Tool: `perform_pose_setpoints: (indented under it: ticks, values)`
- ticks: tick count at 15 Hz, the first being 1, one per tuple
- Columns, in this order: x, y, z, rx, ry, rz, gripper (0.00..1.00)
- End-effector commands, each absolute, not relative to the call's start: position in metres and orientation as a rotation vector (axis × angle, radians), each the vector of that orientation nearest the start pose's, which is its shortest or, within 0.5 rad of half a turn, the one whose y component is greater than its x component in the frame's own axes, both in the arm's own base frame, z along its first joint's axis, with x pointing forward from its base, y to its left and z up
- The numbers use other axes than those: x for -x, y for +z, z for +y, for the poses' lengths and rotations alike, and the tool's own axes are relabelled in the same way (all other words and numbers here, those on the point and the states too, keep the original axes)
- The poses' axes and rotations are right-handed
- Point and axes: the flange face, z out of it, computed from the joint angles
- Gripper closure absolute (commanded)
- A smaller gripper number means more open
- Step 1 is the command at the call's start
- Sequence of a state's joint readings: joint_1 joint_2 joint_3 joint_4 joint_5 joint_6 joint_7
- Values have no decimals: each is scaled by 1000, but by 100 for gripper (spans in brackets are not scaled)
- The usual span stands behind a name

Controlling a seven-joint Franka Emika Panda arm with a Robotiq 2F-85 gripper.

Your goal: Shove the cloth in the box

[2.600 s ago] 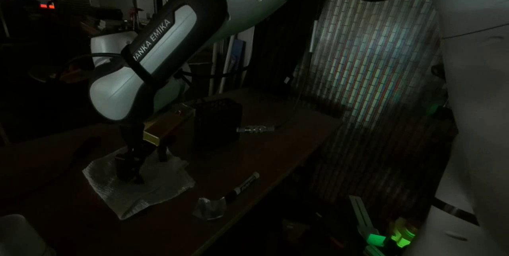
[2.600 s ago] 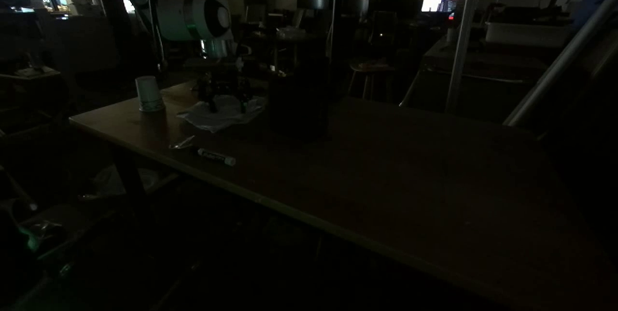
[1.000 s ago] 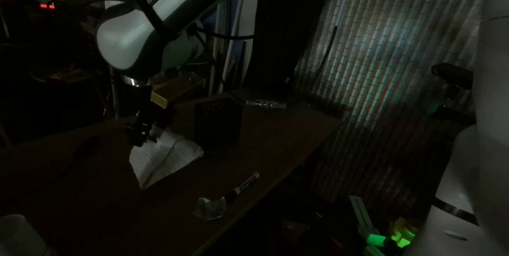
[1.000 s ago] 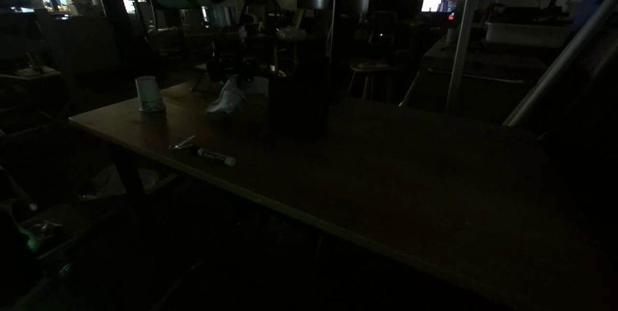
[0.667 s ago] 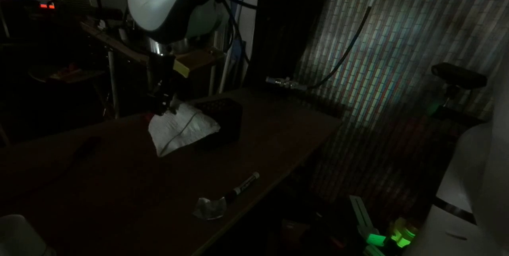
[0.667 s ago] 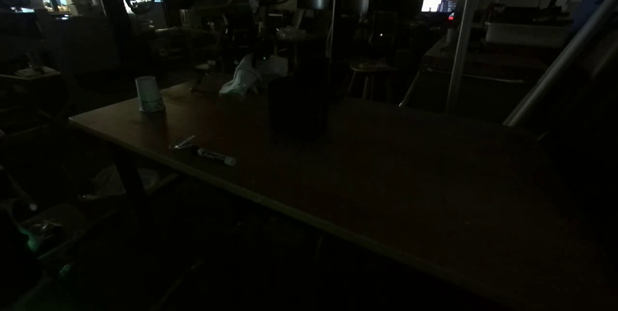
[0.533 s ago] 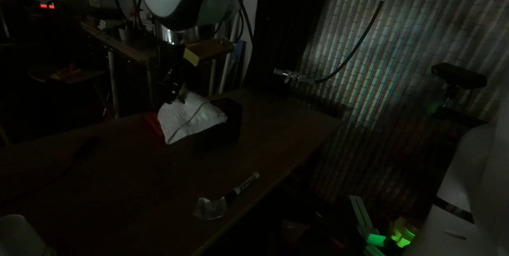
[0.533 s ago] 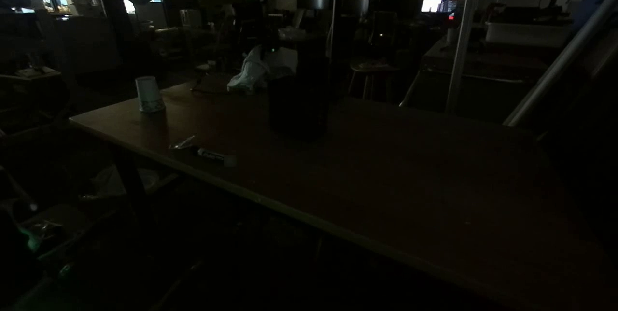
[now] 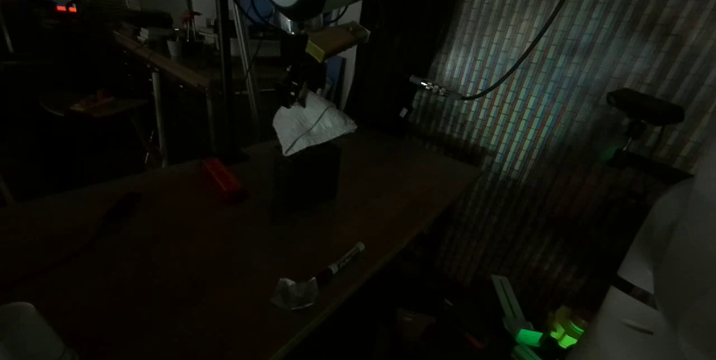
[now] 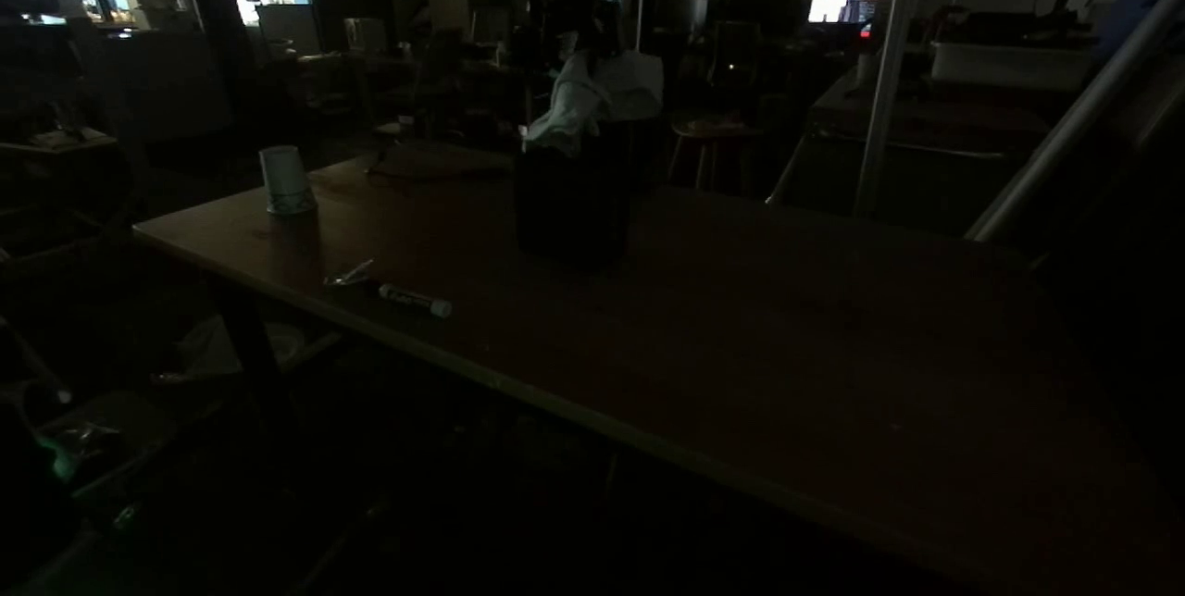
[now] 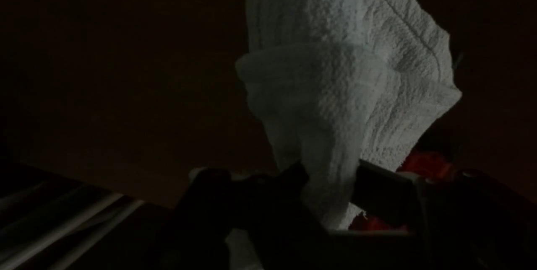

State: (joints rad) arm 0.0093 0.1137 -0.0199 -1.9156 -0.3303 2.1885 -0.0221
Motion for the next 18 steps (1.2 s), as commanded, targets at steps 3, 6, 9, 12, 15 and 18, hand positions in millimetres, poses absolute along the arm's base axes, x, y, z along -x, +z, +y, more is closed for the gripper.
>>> perform_pose_setpoints:
  ticks: [3,6,9,12,15,18]
  values:
    - [-631,436,-47,3540,-198,-409,96]
    - [-637,417,-47,3538,-134,-447,96]
    - [-634,407,-36,3494,-76,-474,96]
    - [-624,406,-19,3460,-16,-452,96]
    - [-622,405,-10,3442,31,-416,96]
    - [-622,401,-10,3430,47,-385,96]
